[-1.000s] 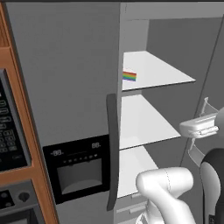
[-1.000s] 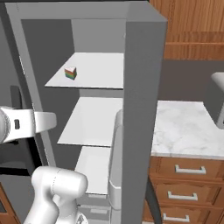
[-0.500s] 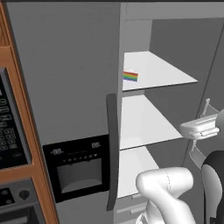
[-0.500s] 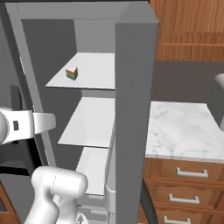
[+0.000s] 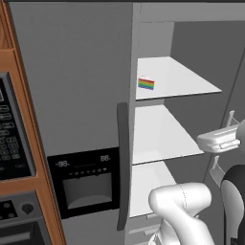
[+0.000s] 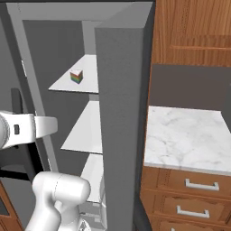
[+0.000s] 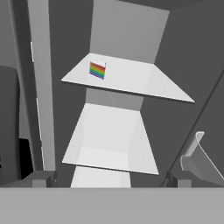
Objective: Take the cake and donut from the fridge and place them on the empty tray on the dining counter.
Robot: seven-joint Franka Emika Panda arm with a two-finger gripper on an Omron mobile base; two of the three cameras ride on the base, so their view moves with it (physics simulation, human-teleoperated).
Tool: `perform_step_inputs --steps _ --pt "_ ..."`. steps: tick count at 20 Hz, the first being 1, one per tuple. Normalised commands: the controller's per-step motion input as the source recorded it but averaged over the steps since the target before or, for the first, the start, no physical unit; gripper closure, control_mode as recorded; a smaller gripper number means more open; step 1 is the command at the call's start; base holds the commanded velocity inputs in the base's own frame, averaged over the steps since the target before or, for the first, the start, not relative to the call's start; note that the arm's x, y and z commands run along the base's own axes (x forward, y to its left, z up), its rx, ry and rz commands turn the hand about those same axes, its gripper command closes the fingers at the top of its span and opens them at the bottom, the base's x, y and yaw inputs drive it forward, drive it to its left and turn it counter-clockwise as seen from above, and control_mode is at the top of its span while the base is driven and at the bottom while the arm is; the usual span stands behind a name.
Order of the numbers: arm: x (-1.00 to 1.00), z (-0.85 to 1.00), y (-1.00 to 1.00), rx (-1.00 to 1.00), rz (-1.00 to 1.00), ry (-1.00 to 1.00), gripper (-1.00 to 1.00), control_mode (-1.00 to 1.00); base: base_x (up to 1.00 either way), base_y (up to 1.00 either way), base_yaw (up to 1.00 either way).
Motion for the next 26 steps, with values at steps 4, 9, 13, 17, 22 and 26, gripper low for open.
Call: perform_step_inputs --steps 4,9,13,17,22,26 --pt "0.00 0.00 0.00 0.00 0.00 0.00 -1.00 1.00 0.03 0.00 0.01" --pt "0.00 0.00 0.00 0.00 0.00 0.00 -1.00 1.00 0.00 0.00 0.00" --pt "0.00 0.00 0.00 0.00 0.00 0.00 -1.00 1.00 0.05 0.00 0.00" --pt "0.00 0.00 0.00 0.00 0.00 0.00 -1.00 1.00 0.07 0.00 0.00" --pt "0.06 0.00 0.00 0.00 0.05 0.04 -1.00 -1.00 0.00 0.00 0.00" --pt "0.00 0.00 0.00 0.00 0.14 0.05 -1.00 -1.00 0.00 0.00 0.00"
